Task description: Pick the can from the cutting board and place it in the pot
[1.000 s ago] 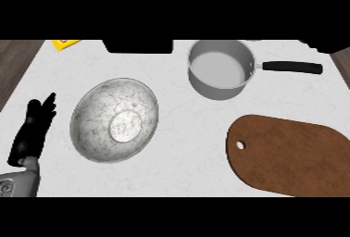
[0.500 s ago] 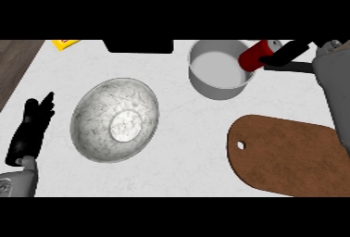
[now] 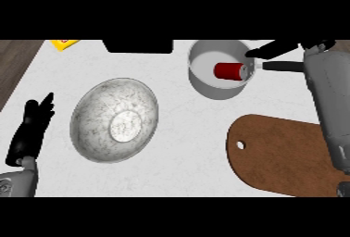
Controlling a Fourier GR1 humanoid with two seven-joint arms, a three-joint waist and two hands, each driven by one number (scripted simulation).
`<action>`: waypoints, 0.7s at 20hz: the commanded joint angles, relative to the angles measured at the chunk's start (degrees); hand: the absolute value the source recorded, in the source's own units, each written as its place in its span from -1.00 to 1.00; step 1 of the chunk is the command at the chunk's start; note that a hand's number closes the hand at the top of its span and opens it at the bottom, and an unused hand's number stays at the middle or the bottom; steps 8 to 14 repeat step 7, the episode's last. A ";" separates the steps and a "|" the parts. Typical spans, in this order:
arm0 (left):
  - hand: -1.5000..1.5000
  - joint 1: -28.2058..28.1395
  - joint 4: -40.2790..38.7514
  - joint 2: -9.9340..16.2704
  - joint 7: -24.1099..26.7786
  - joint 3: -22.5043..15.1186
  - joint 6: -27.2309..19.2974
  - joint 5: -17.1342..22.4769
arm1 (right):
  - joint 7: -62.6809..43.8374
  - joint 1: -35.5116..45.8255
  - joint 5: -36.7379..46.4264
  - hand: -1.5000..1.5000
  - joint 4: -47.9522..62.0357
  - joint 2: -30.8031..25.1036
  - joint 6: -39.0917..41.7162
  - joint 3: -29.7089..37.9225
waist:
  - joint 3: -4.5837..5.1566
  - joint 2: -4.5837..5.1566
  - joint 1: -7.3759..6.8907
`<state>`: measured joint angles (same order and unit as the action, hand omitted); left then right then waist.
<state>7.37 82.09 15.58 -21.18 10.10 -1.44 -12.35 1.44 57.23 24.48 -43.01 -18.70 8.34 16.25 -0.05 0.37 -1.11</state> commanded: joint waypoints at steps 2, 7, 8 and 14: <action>0.00 1.43 -0.05 1.27 -0.90 1.45 1.54 1.69 | 3.99 -0.14 -5.86 -1.00 2.14 -1.66 -5.33 8.13 | -0.01 0.00 0.26; 0.00 -1.17 0.90 -1.78 0.14 -0.91 -1.50 -1.29 | 6.58 -1.37 -9.65 -1.00 5.79 -7.95 -5.07 13.56 | 0.00 0.01 0.38; 0.00 -1.17 0.90 -1.78 0.14 -0.91 -1.50 -1.29 | 6.58 -1.37 -9.65 -1.00 5.79 -7.95 -5.07 13.56 | 0.00 0.01 0.38; 0.00 -1.17 0.90 -1.78 0.14 -0.91 -1.50 -1.29 | 6.58 -1.37 -9.65 -1.00 5.79 -7.95 -5.07 13.56 | 0.00 0.01 0.38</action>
